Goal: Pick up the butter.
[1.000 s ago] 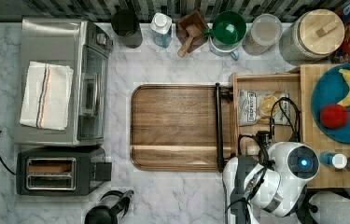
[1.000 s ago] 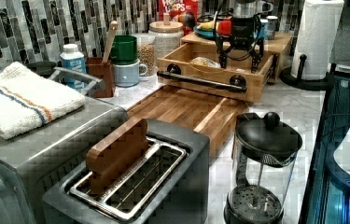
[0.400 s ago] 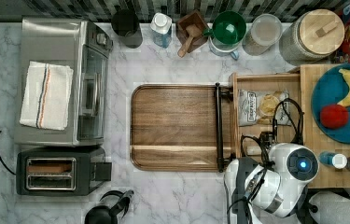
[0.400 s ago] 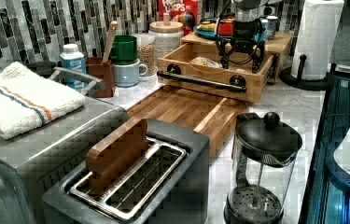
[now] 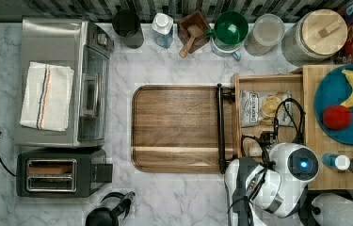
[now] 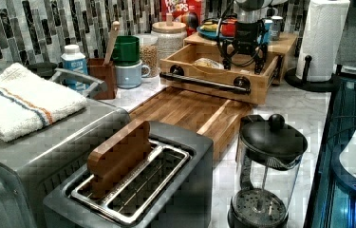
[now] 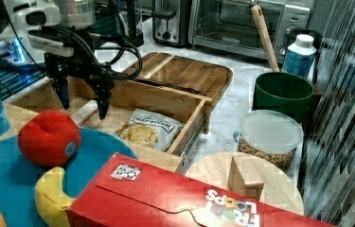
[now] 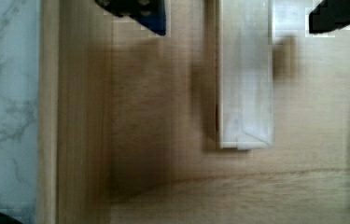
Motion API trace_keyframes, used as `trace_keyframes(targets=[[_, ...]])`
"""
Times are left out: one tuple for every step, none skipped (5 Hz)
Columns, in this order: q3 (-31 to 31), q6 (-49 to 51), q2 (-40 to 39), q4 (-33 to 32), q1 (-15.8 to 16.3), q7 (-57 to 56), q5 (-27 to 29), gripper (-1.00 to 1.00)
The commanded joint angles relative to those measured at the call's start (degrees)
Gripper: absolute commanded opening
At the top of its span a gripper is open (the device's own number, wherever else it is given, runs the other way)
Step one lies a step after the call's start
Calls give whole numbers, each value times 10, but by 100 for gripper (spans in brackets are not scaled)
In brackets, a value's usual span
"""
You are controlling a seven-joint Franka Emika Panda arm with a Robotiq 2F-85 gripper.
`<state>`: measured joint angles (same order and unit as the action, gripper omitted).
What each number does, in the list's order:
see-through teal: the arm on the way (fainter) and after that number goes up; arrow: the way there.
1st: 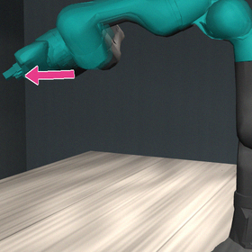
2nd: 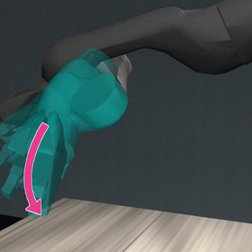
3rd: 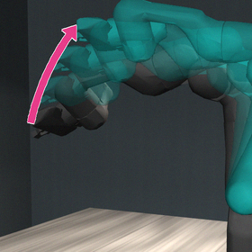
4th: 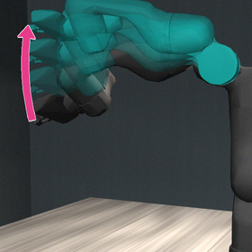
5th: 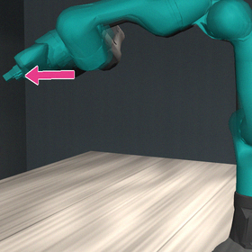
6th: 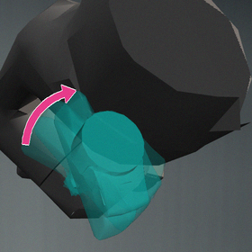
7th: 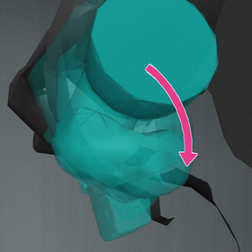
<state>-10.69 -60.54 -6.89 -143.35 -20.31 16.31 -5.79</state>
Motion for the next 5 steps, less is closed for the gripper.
trace_keyframes(targets=[[-11,-128,-40,16,5,-6,-16,-100],[-6,-90,-20,21,4,-3,-15,-100],[0,-99,-14,12,4,-8,-12,-100],[9,-70,8,11,8,-12,3,-100],[17,-59,60,-3,6,30,-42,-100]])
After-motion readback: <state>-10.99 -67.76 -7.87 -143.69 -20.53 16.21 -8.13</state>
